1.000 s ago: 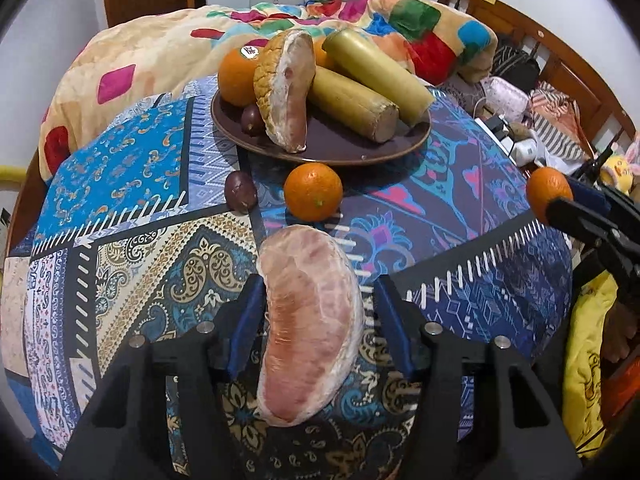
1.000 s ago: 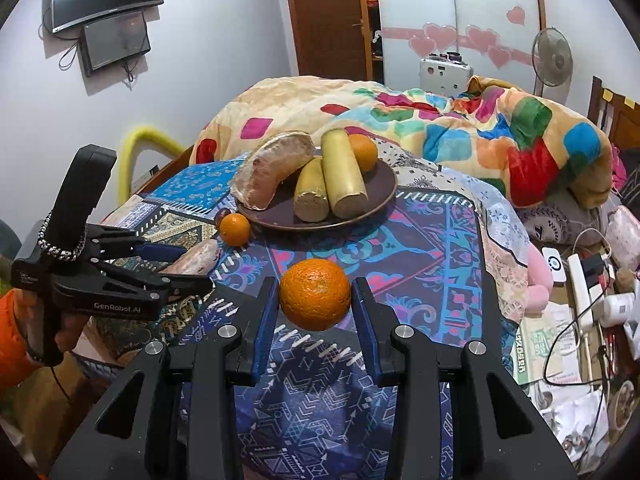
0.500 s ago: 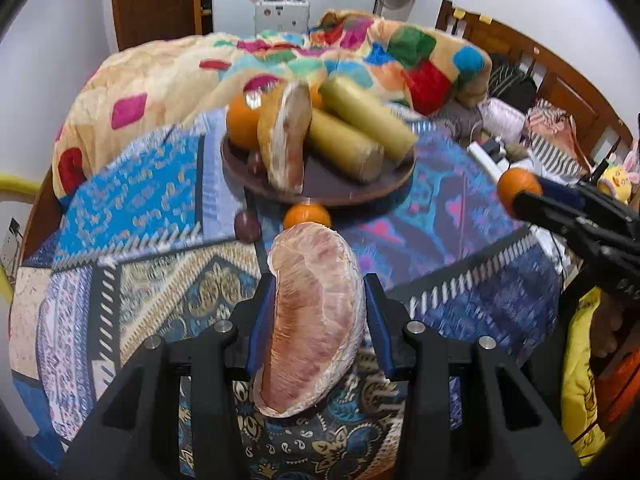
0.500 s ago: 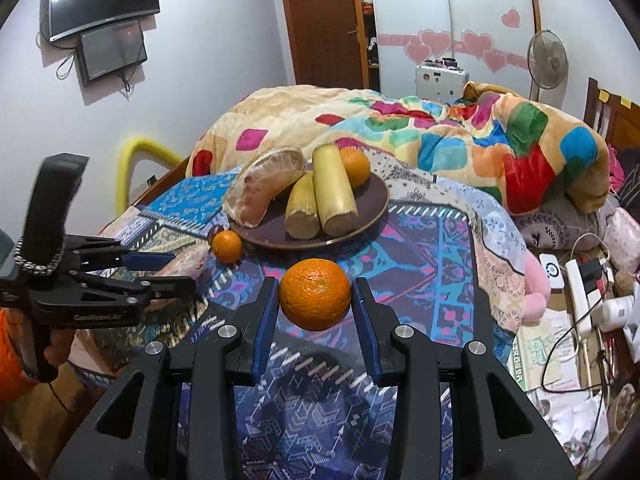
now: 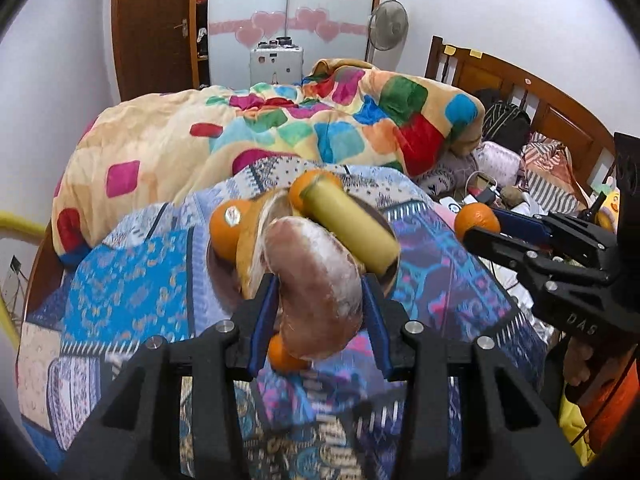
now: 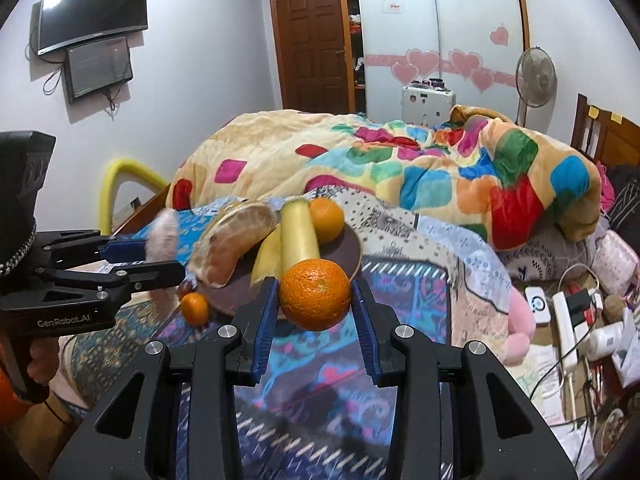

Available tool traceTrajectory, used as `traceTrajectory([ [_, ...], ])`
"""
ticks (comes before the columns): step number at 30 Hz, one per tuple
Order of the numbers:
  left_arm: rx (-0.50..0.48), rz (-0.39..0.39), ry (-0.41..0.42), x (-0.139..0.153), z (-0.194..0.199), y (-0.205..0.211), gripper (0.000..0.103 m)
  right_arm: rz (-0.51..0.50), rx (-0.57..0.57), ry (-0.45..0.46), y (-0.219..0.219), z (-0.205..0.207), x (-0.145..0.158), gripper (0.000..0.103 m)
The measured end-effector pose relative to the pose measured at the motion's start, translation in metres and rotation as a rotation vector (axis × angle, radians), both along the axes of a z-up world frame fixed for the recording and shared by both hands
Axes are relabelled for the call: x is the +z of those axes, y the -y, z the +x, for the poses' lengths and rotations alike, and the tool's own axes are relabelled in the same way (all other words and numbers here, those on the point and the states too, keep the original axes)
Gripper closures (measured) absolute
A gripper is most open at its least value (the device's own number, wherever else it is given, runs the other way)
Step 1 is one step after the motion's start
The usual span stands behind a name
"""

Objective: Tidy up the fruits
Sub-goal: 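Carry the pomelo wedge with the left gripper while the right gripper carries the orange to the plate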

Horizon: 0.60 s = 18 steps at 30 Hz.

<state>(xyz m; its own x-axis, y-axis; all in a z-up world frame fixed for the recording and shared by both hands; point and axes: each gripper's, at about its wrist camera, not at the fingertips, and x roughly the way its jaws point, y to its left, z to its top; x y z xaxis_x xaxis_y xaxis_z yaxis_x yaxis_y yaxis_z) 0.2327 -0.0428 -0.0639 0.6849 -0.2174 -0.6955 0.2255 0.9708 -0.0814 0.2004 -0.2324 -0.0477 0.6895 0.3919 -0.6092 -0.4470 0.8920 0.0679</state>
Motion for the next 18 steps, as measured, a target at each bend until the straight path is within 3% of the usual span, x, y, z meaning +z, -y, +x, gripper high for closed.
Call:
traceTrajectory([
  [1, -0.003, 0.002, 0.003, 0.001, 0.006, 0.002, 0.073, -0.002, -0.002, 0.001, 0.000, 0.003, 0.000, 0.069],
  [4, -0.004, 0.012, 0.004, -0.001, 0.021, 0.004, 0.082, -0.006, -0.010, -0.008, 0.000, 0.018, -0.003, 0.069],
  [11, 0.006, 0.026, 0.016, -0.007, 0.049, 0.006, 0.084, -0.036, -0.021, -0.039, -0.008, 0.053, -0.016, 0.069],
  [12, 0.009, 0.034, 0.019, -0.008, 0.051, 0.007, 0.087, -0.046, -0.020, -0.044, -0.010, 0.058, -0.018, 0.069],
  [13, 0.013, 0.049, 0.023, -0.008, 0.055, 0.008, 0.096, -0.050, -0.018, -0.049, -0.012, 0.062, -0.019, 0.069],
  [18, 0.035, 0.063, 0.011, -0.011, 0.072, 0.005, 0.097, -0.047, -0.013, -0.093, -0.017, 0.084, -0.028, 0.069],
])
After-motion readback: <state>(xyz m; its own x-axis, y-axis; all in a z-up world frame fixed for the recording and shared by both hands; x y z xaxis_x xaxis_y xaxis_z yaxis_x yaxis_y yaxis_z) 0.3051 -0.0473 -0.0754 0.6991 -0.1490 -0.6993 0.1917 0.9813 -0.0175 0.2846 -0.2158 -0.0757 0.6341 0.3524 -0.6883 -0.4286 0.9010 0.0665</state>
